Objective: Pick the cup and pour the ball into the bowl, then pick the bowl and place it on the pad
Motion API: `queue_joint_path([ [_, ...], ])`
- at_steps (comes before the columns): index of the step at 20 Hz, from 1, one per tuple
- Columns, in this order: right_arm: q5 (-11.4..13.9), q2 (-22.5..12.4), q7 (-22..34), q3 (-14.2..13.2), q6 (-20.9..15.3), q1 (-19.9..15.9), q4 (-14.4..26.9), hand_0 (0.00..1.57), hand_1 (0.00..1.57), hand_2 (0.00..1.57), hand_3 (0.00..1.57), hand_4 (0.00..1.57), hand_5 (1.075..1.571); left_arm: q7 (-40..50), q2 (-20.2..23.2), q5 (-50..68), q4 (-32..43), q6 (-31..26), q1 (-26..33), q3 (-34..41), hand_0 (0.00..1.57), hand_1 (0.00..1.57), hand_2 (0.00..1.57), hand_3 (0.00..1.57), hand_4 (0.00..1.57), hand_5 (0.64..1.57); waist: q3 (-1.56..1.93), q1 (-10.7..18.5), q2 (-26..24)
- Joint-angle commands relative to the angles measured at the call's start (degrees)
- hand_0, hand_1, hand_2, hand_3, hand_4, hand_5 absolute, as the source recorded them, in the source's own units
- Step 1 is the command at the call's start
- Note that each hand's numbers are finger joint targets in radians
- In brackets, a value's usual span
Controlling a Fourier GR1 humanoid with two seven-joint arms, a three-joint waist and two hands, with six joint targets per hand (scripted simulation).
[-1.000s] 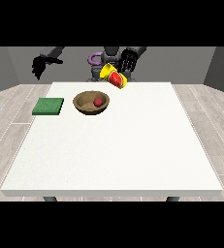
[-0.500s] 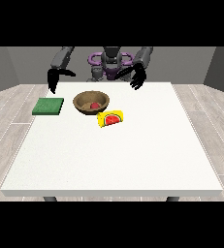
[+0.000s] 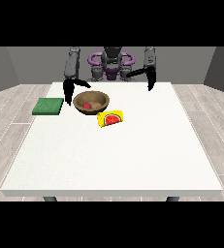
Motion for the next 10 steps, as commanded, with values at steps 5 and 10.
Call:
queue_joint_path([
  [5, -1.0, -2.5, -8.3, -2.1, 1.5, -3.0, 12.8, 0.0, 0.0, 0.0, 0.0, 0.21, 1.565, 1.3, 5.3, 3.4, -5.8, -7.2, 0.7, 3.7, 0.0, 0.0, 0.0, 0.0, 0.0, 1.565, 0.12, 1.3, 1.6],
  [10, -0.4, -2.5, -10.0, -0.4, 1.2, -5.4, 18.1, 0.0, 0.0, 0.0, 0.0, 0.12, 1.563, -1.3, 3.7, 2.4, -5.3, -6.2, 4.7, 4.0, 0.0, 0.0, 0.0, 0.0, 0.0, 1.566, 0.1, -0.9, 0.9],
])
